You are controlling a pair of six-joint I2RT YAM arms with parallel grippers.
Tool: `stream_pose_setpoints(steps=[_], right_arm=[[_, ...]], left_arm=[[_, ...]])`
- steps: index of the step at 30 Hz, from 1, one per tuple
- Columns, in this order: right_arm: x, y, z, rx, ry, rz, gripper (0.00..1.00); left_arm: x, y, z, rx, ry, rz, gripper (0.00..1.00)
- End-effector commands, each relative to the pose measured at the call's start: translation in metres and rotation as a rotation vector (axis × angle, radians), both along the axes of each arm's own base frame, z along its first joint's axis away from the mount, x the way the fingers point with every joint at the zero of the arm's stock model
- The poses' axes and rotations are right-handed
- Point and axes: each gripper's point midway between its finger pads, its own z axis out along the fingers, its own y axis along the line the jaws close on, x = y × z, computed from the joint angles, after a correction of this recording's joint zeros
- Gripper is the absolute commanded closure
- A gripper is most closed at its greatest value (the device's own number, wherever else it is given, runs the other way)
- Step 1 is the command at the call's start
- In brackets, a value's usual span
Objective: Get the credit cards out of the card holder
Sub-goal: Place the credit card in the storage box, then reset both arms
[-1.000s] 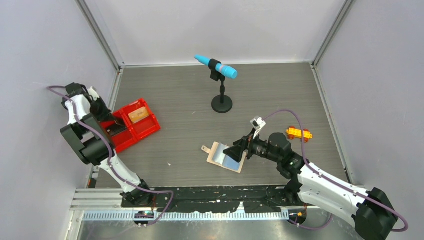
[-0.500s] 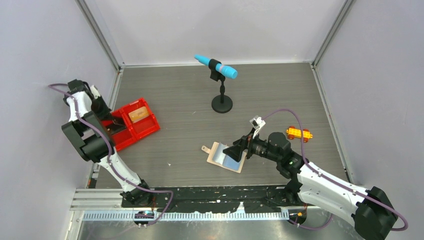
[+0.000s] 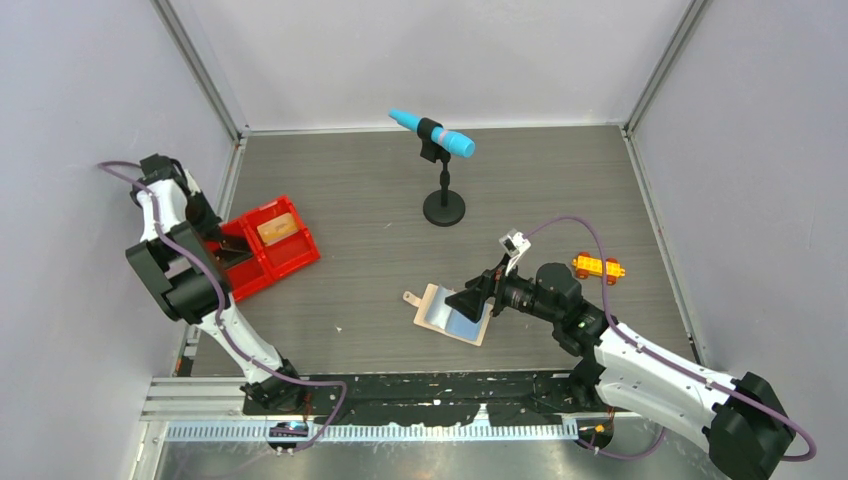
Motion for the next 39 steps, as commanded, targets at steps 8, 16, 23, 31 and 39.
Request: stream_pose_setpoints(steps=[8, 16, 23, 31, 39], right_arm=[[0.009, 0.004, 0.031, 0.052, -0.081, -0.013, 0.05], [0.011, 0.002, 0.028, 0.033, -0.054, -0.034, 0.05], [0.023, -0.012, 0.015, -0.068, 0.037, -0.145, 0.05], [0.047, -0.065, 0.02, -0.228, 0.045, -0.445, 0.04], [0.047, -0.1, 0.055, -0.259, 0.024, -0.589, 0.05]], left_arm=[[0.023, 0.013, 0.019, 0.104, -0.048, 0.019, 0.73], [0.042, -0.013, 0.044, 0.052, -0.14, 0.0, 0.7], [0.05, -0.072, 0.09, -0.008, -0.259, -0.108, 0.65], [0.033, -0.17, 0.14, -0.096, -0.476, -0.334, 0.5], [-0.013, -0.268, 0.144, -0.29, -0.643, -0.532, 0.01]])
